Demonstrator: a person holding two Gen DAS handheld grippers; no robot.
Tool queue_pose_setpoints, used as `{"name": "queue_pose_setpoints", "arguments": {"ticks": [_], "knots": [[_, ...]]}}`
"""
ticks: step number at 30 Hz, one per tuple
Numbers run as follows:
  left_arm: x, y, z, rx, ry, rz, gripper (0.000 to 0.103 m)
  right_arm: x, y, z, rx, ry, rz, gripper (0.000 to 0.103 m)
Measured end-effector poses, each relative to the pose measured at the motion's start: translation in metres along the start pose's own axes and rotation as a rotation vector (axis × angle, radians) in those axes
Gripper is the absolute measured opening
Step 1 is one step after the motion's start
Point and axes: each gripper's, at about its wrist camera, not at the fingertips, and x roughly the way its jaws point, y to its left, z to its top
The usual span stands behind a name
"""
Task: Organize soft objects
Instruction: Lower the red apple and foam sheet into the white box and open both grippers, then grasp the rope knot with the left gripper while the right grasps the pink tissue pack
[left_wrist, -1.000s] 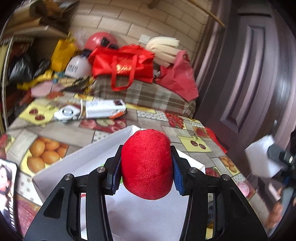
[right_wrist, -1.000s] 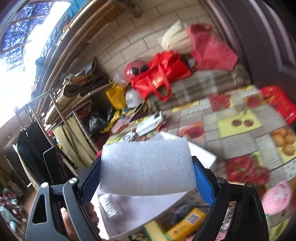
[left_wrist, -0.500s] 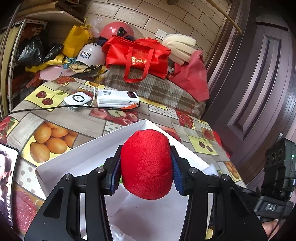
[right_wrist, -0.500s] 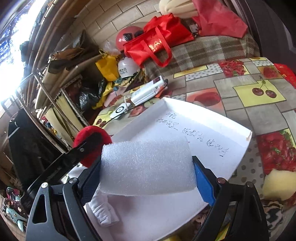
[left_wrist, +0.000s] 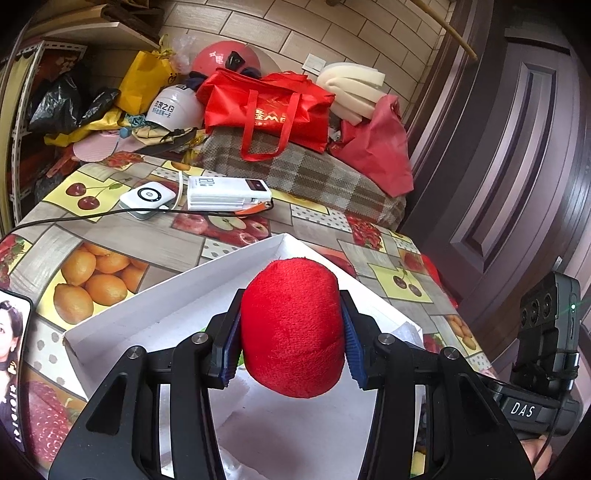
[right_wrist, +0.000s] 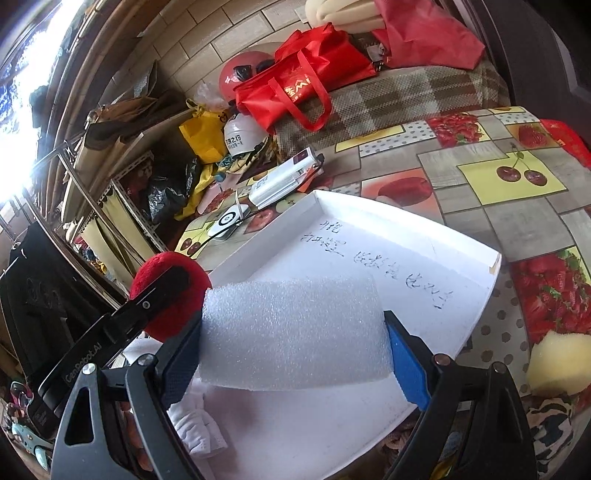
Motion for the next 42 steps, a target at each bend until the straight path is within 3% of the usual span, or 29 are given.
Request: {"name": "queue_pose_setpoints", "arguments": {"ticks": [5,8,11,12,16,18,34,36,39,42], "knots": [[0.003,-0.003,-0.001,0.015,0.014,-0.012,0.046,0.002,-0.001,0.0,0.006,0.004,-0.006,0.091],[0.005,-0.004,-0.002,0.025,0.028,-0.021,0.052,0.002,0.0,0.0,0.004,0.0,-0.007,0.091],[0.005,-0.007,-0.003,0.034,0.023,-0.025,0.065,0.002,0.0,0.0,-0.004,-0.017,-0.022,0.099],[0.005,-0.006,-0.003,0.03,0.016,-0.02,0.076,0.001,-0.001,0.0,-0.001,-0.026,-0.033,0.103],[0.0,-0.008,-0.002,0.063,-0.019,0.044,0.098,-0.006,-0.004,0.002,0.001,-0.057,-0.046,0.103],[-0.002,-0.007,-0.002,0.065,-0.03,0.073,0.103,-0.01,-0.003,0.001,-0.009,-0.076,-0.052,0.103],[0.001,-0.014,-0.005,0.105,-0.021,0.073,0.103,-0.047,0.004,-0.002,-0.031,-0.186,-0.055,0.103],[0.001,-0.013,-0.006,0.105,-0.022,0.07,0.103,-0.059,0.002,-0.003,-0.024,-0.232,-0.053,0.103],[0.0,-0.015,-0.006,0.102,-0.025,0.047,0.103,-0.095,0.002,-0.009,-0.058,-0.396,-0.059,0.103],[-0.006,-0.021,-0.004,0.114,-0.031,-0.026,0.103,-0.129,0.001,-0.016,-0.117,-0.542,-0.08,0.103]]}}
